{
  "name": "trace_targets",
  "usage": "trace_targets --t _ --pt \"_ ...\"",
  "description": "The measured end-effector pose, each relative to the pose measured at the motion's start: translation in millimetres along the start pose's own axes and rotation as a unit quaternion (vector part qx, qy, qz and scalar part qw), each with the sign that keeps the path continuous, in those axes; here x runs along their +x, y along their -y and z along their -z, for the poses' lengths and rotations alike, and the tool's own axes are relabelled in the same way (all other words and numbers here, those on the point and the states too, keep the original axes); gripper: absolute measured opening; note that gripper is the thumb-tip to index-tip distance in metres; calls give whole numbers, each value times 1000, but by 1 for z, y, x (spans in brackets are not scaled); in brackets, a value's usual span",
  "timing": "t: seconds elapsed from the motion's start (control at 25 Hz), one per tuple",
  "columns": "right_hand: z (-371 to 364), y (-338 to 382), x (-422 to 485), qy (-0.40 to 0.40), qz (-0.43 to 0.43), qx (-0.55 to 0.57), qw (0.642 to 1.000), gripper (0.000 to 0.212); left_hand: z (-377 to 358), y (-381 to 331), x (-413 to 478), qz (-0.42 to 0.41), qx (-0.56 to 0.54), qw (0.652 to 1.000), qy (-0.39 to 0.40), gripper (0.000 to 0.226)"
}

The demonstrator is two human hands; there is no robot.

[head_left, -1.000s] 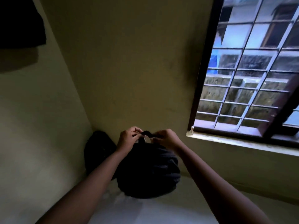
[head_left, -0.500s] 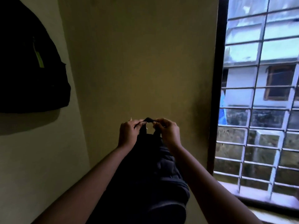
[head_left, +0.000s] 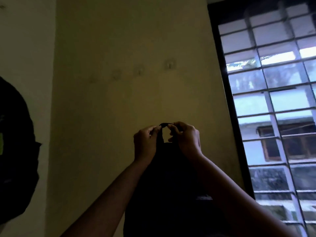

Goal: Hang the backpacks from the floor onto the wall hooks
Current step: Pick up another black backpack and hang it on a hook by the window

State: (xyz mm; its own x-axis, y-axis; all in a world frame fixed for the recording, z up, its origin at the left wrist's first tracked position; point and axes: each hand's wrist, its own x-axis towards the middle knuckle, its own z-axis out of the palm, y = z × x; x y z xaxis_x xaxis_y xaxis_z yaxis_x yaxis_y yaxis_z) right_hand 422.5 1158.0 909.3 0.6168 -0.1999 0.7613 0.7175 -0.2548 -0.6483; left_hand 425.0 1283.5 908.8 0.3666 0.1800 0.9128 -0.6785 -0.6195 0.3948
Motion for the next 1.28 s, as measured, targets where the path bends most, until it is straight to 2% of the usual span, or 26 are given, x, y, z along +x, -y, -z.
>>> trace_targets --t 0.16,0.28,0.44,0.72,0.88,1.0,1.16,1.28 --pt "7 13 65 -44 45 -30 998 16 -31 -11 63 -73 32 997 -21 33" --pt "12 22 119 -64 58 2 996 17 -54 -21 114 -108 63 991 -57 34" --pt "3 28 189 -75 115 -31 990 20 -75 -21 173 -140 71 983 -100 32" --pt "-9 34 266 -137 186 -99 968 24 -106 -20 244 -153 39 972 -174 30" --pt "-17 36 294 -171 214 -61 960 21 -116 -18 277 -165 39 964 -203 30" --pt "-20 40 312 -176 215 -77 958 24 -123 -12 299 -190 42 957 -213 32" --pt "-20 44 322 -186 205 -90 957 24 -126 -11 308 -153 80 962 -213 36" --pt "-19 42 327 -194 193 -67 959 23 -124 -10 307 -128 50 969 -208 35"
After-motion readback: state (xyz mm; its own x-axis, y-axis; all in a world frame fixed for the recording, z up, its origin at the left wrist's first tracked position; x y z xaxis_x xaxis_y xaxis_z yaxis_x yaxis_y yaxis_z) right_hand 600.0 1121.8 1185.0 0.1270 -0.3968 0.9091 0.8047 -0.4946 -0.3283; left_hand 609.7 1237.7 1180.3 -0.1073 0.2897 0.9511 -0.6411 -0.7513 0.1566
